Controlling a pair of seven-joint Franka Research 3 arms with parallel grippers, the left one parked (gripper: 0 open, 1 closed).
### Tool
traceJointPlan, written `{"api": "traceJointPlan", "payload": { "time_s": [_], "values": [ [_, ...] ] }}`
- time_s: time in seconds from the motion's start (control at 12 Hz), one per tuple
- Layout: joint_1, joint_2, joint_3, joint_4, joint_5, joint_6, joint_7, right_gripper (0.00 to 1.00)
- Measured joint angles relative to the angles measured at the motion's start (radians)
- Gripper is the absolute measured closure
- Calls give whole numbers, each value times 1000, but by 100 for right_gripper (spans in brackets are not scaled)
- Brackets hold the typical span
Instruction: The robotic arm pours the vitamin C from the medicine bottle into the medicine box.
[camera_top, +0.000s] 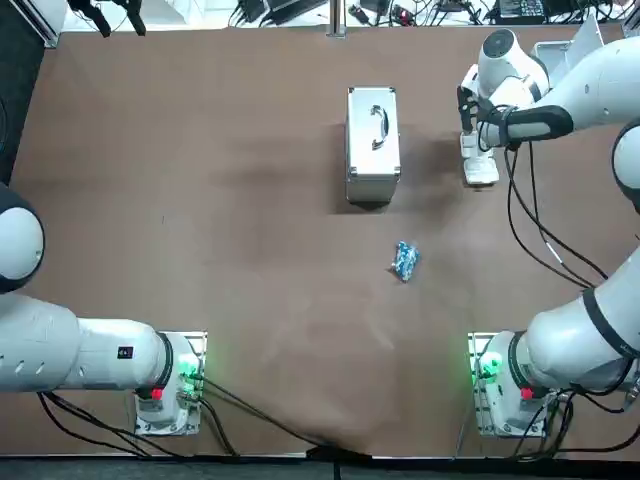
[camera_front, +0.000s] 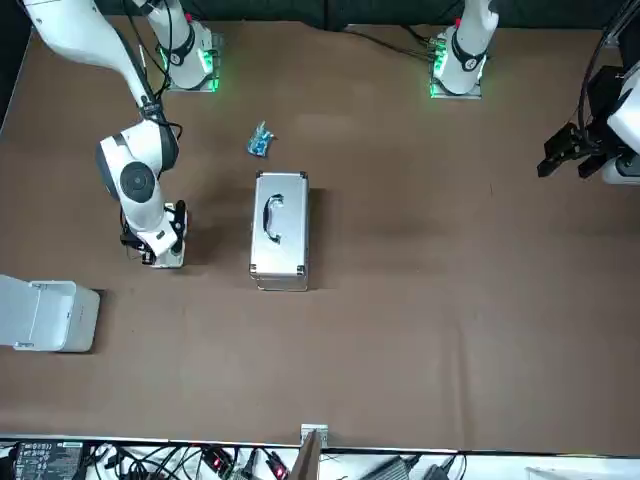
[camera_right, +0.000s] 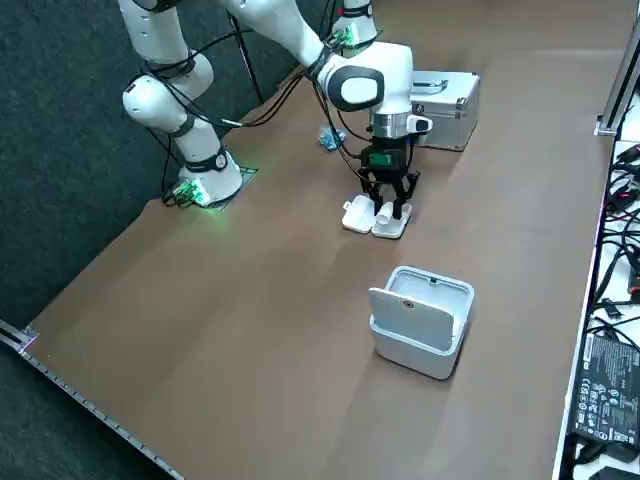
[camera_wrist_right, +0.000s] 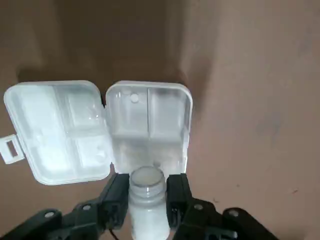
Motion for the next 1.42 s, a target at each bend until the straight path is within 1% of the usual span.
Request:
{"api": "traceJointPlan", "payload": {
  "time_s": [0.25,0.58,0.92,1.42],
  "values": [
    [0,3,10,0,-31,-3,18,58],
    [0,8,26,0,-111,-25,80,58],
    [0,9,43,0,-149,-49,116,58],
    [-13,20,44,0,-165,-52,147,58]
  ]
}}
